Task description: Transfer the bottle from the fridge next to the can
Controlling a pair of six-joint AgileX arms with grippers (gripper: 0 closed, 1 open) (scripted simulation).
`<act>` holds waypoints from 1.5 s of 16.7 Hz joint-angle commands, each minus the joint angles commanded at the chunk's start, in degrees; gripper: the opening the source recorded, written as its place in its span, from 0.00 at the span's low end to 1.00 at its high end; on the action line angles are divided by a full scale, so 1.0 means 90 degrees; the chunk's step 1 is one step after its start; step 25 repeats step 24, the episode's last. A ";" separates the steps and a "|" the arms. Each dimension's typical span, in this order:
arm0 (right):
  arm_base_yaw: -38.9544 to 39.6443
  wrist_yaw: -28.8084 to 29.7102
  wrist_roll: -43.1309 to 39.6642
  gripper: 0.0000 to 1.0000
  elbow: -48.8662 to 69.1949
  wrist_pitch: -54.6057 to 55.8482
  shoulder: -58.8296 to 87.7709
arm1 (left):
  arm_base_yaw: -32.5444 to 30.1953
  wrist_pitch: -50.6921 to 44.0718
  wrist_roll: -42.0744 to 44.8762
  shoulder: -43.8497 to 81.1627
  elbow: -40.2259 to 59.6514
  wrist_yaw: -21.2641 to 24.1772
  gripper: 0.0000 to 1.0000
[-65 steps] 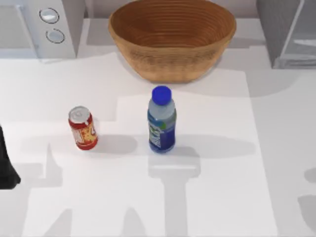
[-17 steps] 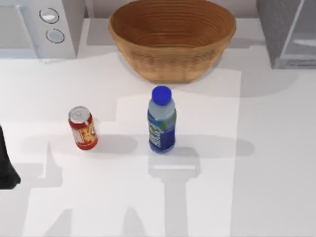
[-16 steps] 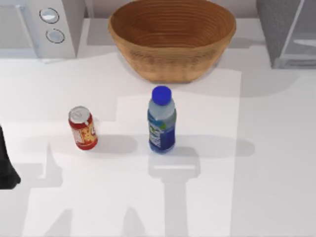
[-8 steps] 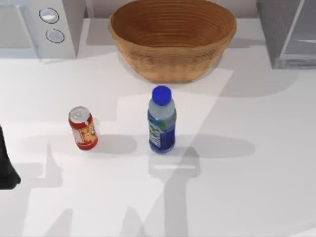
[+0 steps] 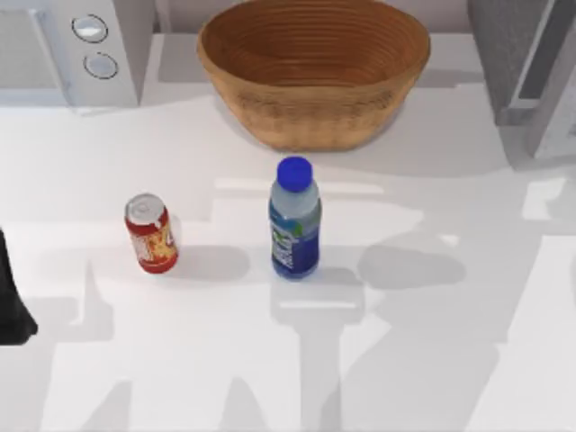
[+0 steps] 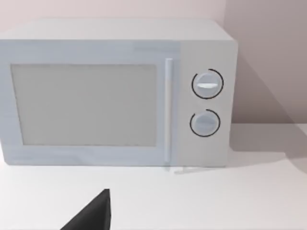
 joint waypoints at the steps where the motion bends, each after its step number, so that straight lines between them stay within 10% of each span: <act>1: 0.0304 0.0263 0.0229 1.00 -0.0113 0.0130 -0.0092 | 0.0000 0.0000 0.0000 0.0000 0.0000 0.0000 1.00; 25: 0.0762 0.0863 0.0678 1.00 0.2524 -0.0211 0.2037 | 0.0000 0.0000 0.0000 0.0000 0.0000 0.0000 1.00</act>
